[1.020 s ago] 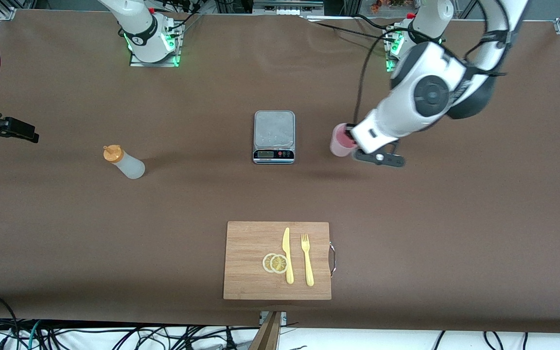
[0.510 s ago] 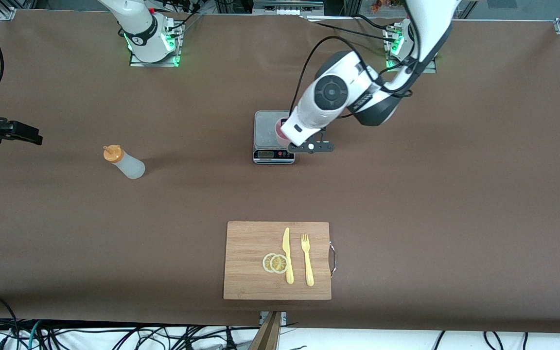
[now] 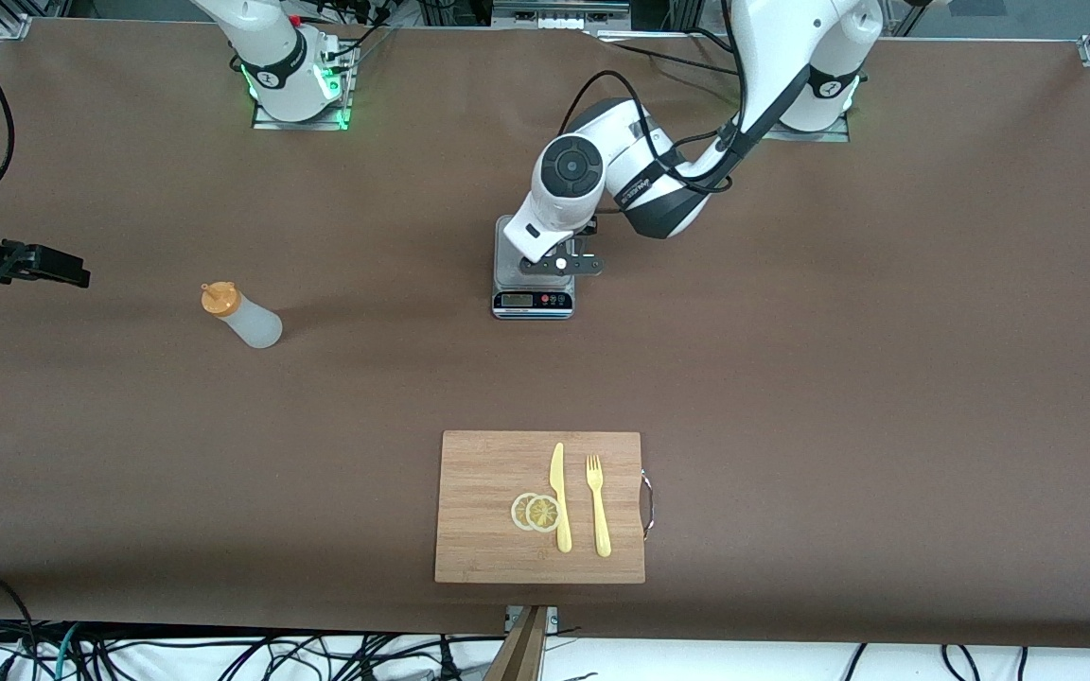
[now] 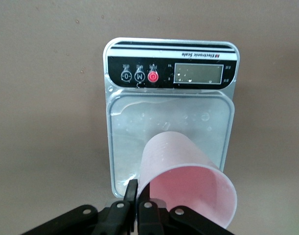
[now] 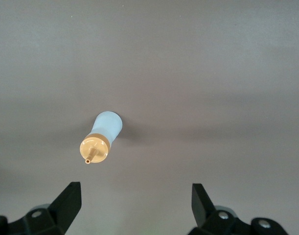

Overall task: Add sauce to pink cup with both arms
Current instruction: 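Release the cup on the scale and raise the left gripper away, then grasp the white sauce bottle with the right gripper and lift it, then carry the sauce bottle with the right gripper over the pink cup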

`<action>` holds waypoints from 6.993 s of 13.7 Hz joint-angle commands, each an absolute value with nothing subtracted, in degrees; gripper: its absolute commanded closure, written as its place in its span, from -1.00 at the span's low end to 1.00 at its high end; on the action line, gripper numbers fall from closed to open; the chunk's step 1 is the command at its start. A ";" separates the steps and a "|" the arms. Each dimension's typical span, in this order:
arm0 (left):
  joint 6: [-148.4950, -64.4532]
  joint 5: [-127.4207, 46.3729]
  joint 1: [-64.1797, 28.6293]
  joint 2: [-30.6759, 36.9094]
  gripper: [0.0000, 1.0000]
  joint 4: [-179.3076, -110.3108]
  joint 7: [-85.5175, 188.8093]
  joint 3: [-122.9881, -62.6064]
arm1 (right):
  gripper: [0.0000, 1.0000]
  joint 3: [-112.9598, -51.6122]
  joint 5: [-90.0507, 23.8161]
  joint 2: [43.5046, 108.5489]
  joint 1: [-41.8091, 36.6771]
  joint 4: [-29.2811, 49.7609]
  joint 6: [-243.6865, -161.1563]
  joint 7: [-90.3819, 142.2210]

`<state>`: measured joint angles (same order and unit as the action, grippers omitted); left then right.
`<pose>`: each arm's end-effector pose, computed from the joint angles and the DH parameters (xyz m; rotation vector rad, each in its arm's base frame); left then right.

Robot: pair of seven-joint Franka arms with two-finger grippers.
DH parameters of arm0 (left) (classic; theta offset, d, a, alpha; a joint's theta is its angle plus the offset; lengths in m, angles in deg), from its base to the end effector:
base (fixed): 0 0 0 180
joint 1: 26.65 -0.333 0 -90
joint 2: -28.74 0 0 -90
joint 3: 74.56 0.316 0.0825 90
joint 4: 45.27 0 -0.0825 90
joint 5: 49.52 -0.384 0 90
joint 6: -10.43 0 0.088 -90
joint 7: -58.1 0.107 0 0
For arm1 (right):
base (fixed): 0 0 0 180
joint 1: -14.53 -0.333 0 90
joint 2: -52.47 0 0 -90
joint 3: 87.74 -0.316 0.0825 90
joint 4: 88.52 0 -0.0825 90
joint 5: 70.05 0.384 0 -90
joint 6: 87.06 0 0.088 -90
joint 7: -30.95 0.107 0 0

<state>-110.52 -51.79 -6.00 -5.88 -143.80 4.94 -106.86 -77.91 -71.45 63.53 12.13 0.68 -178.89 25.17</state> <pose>0.4236 -0.4987 0.2725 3.0350 0.0665 -0.4540 0.6006 -0.0727 0.5230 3.0924 -0.0394 -0.2323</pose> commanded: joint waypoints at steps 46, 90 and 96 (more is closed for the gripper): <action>-80.54 -48.90 -21.46 31.02 -1.00 -143.89 51.68 -75.97 | -1.00 -80.87 -12.66 99.75 33.87 10.62 -165.11 -117.31; -80.45 -48.46 -21.46 31.02 -1.00 -143.89 51.68 -75.97 | 1.00 -82.29 -41.82 84.38 -8.30 2.27 -196.58 -64.16; -80.45 -48.46 -21.55 31.02 -1.00 -143.89 51.68 -75.97 | 1.00 -82.29 -52.03 84.20 -15.61 2.36 -197.89 -55.36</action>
<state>-81.51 -49.16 -21.46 30.55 -144.42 51.91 -76.05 -82.88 -49.72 85.75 -13.67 1.38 -197.37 -57.31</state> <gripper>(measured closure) 0.000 0.683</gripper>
